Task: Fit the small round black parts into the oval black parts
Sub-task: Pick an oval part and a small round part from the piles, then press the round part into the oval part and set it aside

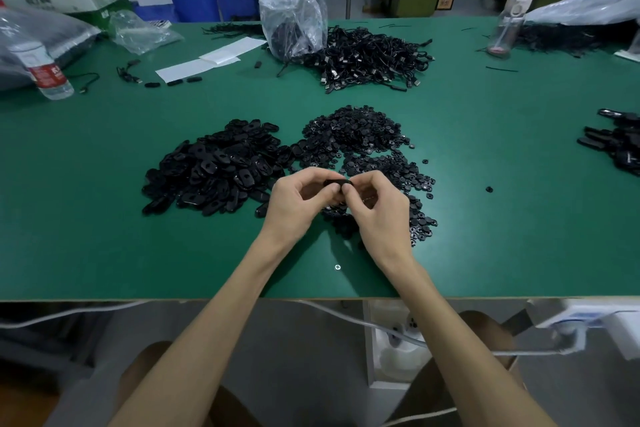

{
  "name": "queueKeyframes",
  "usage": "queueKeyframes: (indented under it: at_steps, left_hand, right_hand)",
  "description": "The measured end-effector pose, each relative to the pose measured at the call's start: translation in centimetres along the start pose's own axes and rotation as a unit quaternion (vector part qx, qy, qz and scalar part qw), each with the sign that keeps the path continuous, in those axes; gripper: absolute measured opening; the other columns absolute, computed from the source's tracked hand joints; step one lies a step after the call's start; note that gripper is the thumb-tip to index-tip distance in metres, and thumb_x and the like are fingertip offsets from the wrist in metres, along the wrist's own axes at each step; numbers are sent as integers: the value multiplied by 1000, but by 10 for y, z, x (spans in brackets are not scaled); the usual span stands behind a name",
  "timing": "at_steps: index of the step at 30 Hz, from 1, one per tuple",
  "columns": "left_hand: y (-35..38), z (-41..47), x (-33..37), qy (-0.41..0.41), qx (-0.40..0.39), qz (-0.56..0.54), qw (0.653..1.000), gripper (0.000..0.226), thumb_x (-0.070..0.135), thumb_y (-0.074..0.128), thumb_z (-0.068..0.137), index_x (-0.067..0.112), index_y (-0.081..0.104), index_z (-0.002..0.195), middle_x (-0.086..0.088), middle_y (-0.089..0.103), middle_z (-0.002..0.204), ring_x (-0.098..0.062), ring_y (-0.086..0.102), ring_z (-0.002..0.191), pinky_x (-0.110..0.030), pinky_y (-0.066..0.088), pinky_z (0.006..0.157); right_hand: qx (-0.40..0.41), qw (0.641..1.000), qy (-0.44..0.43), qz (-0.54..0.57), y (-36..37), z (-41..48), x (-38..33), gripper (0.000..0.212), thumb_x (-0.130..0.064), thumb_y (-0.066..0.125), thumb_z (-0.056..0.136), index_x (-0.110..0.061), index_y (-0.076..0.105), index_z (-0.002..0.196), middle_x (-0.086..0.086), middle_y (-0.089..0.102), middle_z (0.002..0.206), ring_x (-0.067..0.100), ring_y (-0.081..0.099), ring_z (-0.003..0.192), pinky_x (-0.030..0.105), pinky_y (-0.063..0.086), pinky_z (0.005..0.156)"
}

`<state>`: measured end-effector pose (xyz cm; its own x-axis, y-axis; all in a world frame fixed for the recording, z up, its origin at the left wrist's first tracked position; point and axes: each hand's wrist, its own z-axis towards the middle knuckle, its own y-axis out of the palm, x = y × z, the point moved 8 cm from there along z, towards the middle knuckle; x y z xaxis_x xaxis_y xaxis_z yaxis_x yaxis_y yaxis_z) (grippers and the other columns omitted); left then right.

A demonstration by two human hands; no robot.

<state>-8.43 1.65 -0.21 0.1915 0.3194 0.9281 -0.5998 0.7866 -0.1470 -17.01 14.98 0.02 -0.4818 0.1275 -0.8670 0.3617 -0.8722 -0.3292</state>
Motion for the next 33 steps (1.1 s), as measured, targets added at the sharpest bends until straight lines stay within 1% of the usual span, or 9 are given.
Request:
queueKeyframes:
  at_steps: [4, 7, 11, 14, 21, 25, 28, 30, 33]
  left_hand:
    - [-13, 1, 7, 3, 49, 50, 998, 19, 10, 67, 101, 10, 72, 119, -3, 76, 109, -16, 77, 92, -33, 63, 82]
    - [-51, -1, 10, -13, 122, 220, 968, 12, 11, 66, 101, 21, 69, 108, 3, 62, 113, -8, 68, 91, -29, 60, 87]
    - [-85, -3, -6, -114, 42, 431, 894, 13, 33, 73, 96, 21, 69, 98, 0, 59, 105, -19, 58, 99, -41, 53, 92]
    - [-77, -10, -12, -122, -21, 455, 882, 24, 41, 77, 92, 21, 66, 101, 2, 56, 103, -18, 52, 101, -36, 48, 89]
    - [-66, -7, 2, -58, 14, 486, 872, 24, 27, 63, 104, 10, 76, 113, -8, 66, 109, -27, 64, 98, -43, 55, 90]
    - [-65, -7, 10, -29, 78, 457, 886, 26, 25, 55, 108, 6, 72, 111, -7, 65, 107, -24, 63, 93, -39, 53, 85]
    - [-55, -2, 11, -44, 105, 313, 943, 17, 22, 56, 107, 12, 69, 105, -3, 68, 99, -17, 68, 75, -27, 53, 75]
    - [-39, 4, 4, -83, 76, 200, 973, 8, 17, 60, 105, 15, 68, 107, -2, 71, 99, -12, 73, 64, -20, 55, 68]
    - [-9, 10, -4, -110, 13, 107, 988, 15, 4, 64, 101, 9, 69, 114, -10, 72, 105, -17, 77, 70, -27, 61, 76]
  right_hand:
    - [32, 999, 23, 28, -17, 4, 1, 3, -18, 71, 97, -18, 72, 100, -8, 72, 85, 7, 67, 79, 18, 53, 72]
    - [95, 995, 41, 14, -53, 15, 9, 5, -20, 70, 97, -17, 72, 100, -7, 72, 86, 8, 66, 78, 23, 55, 76]
    - [133, 985, 85, -69, -98, 31, 36, 10, -17, 67, 97, -12, 72, 105, -3, 71, 89, 16, 68, 85, 38, 56, 93]
    - [140, 974, 133, -121, -118, 35, 62, 18, -17, 63, 99, -8, 70, 112, 4, 71, 99, 27, 69, 100, 48, 53, 100]
    - [120, 967, 142, -174, -115, 34, 73, 42, -27, 55, 105, -7, 50, 141, 13, 59, 130, 24, 60, 109, 42, 45, 102]
    - [70, 966, 69, -238, -103, 34, 61, 38, -30, 60, 103, -10, 61, 135, 14, 49, 134, 27, 43, 125, 42, 41, 108]
    - [-33, 959, -58, -274, -75, 29, 38, 33, -35, 64, 100, -15, 69, 127, 6, 57, 123, 24, 41, 124, 36, 36, 108]
    - [-115, 931, -127, -323, -53, 21, 31, 34, -37, 65, 99, -16, 72, 125, 4, 61, 122, 26, 44, 121, 36, 38, 106]
    - [-147, 920, -151, -330, -47, 18, 28, 30, -32, 65, 100, -14, 75, 121, 4, 64, 116, 28, 49, 113, 40, 45, 100]
